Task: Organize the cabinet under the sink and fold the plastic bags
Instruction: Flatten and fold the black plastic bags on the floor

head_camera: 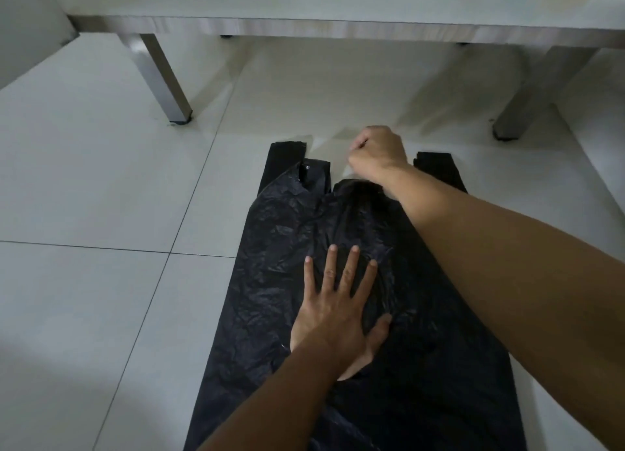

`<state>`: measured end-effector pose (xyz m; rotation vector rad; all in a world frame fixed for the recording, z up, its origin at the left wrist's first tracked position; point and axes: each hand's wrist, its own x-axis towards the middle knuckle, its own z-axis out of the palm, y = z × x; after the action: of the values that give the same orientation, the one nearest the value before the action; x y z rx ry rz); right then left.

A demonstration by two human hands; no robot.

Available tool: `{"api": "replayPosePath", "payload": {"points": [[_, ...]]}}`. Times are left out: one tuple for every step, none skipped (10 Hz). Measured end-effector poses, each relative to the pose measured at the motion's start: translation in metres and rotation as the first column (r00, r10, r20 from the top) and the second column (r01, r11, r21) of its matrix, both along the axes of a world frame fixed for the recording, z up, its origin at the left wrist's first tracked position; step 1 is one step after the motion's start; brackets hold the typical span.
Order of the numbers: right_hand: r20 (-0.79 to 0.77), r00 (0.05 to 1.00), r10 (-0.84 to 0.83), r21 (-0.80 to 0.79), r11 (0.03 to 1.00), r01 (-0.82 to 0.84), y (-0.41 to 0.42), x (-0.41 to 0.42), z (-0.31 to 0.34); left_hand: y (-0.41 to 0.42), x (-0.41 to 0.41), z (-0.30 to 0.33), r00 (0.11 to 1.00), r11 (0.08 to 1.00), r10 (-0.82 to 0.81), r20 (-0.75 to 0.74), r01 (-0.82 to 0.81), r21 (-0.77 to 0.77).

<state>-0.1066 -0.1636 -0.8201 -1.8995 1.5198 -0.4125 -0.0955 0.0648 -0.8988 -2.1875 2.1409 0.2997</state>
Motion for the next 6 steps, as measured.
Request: {"api": "replayPosePath", "payload": {"points": [[0.097, 0.991, 0.091, 0.272, 0.955, -0.114, 0.015, 0.029, -0.002, -0.001, 0.000, 0.001, 1.000, 1.000, -0.004, -0.007, 0.005, 0.013], [0.180, 0.983, 0.038, 0.473, 0.873, -0.121, 0.022, 0.049, -0.003, -0.001, 0.000, 0.001, 1.000, 1.000, 0.000, -0.020, 0.000, 0.007], [0.265, 0.962, -0.071, 0.577, 0.811, -0.099, 0.022, 0.061, -0.003, -0.001, 0.000, 0.000, 1.000, 1.000, -0.007, -0.026, 0.007, 0.015], [0.426, 0.874, -0.233, 0.617, 0.781, -0.092, 0.022, 0.073, 0.004, -0.001, 0.001, -0.001, 0.999, 1.000, -0.012, -0.039, 0.012, 0.006], [0.550, 0.767, -0.330, 0.588, 0.805, -0.076, 0.021, 0.083, 0.013, -0.001, 0.001, -0.002, 0.999, 1.000, -0.013, -0.044, 0.013, -0.006], [0.560, 0.761, -0.327, 0.521, 0.853, -0.017, 0.017, 0.085, 0.019, -0.001, 0.001, -0.002, 0.999, 1.000, -0.013, -0.047, 0.013, -0.012]]}}
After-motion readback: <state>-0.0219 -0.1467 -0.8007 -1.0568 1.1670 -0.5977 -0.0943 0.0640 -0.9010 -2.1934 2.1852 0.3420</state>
